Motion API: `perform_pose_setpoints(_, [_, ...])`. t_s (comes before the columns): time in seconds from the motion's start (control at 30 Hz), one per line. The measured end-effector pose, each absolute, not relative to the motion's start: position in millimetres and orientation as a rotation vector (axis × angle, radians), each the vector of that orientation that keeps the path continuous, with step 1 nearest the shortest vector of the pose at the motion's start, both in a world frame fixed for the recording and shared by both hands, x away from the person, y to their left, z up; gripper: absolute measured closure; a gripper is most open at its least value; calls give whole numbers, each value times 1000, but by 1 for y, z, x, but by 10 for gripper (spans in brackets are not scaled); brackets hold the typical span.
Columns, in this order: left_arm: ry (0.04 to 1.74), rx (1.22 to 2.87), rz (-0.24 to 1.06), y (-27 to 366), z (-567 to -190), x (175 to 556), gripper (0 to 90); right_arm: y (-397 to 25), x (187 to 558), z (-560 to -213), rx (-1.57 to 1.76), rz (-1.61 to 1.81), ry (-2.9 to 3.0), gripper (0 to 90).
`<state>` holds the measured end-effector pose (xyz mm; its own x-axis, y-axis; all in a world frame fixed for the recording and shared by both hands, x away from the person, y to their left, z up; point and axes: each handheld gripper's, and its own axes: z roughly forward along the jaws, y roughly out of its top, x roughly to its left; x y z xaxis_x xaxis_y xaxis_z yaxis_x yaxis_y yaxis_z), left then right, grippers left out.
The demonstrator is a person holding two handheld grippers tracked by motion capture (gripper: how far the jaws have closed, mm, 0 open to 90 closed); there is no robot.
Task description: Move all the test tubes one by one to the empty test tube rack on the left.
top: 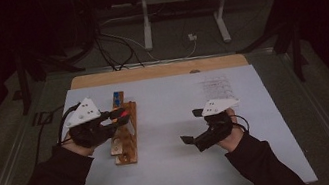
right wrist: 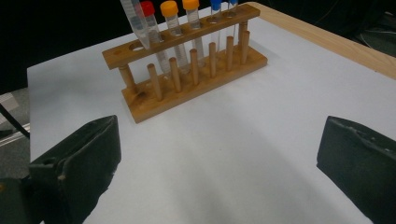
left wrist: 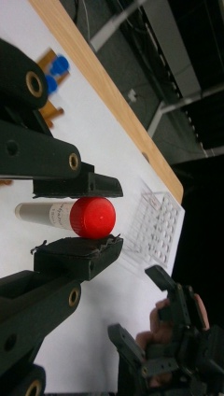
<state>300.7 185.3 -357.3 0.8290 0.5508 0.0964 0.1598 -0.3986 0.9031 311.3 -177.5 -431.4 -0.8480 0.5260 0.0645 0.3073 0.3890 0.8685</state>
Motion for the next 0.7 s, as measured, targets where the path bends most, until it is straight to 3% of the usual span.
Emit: perform_pose_setpoints(0.7, [651,1970,497,220,-391,297,718,-176,310,-432,716,1445,2442,0])
